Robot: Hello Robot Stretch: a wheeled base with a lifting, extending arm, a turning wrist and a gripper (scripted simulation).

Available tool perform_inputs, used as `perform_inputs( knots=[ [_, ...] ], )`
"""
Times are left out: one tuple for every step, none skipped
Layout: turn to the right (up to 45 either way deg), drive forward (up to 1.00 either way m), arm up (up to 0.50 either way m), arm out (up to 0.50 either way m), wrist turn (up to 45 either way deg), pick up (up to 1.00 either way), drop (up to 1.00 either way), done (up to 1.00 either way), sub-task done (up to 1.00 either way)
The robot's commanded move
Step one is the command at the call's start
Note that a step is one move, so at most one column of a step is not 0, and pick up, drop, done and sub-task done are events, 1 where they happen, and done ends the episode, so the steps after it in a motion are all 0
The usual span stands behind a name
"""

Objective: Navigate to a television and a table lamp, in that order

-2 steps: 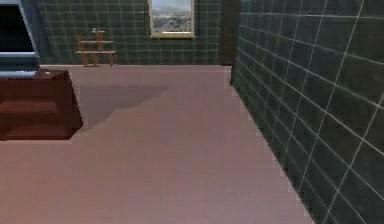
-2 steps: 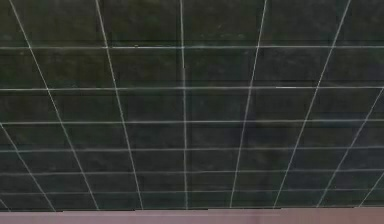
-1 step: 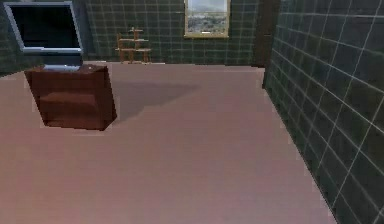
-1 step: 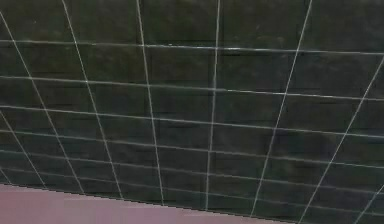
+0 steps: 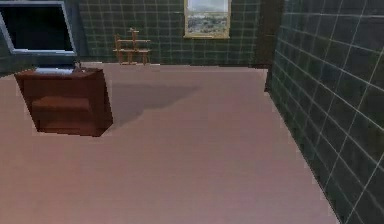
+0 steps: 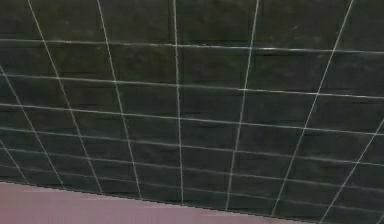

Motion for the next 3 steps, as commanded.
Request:
perform_inputs(
  knots=[
    [-24.0,0.0,0.0,0.0,0.0,0.0,0.0,0.0,0.0],
    [0.0,1.0,0.0,0.0,0.0,0.0,0.0,0.0,0.0],
    [-3.0,0.0,0.0,0.0,0.0,0.0,0.0,0.0,0.0]
  ],
)
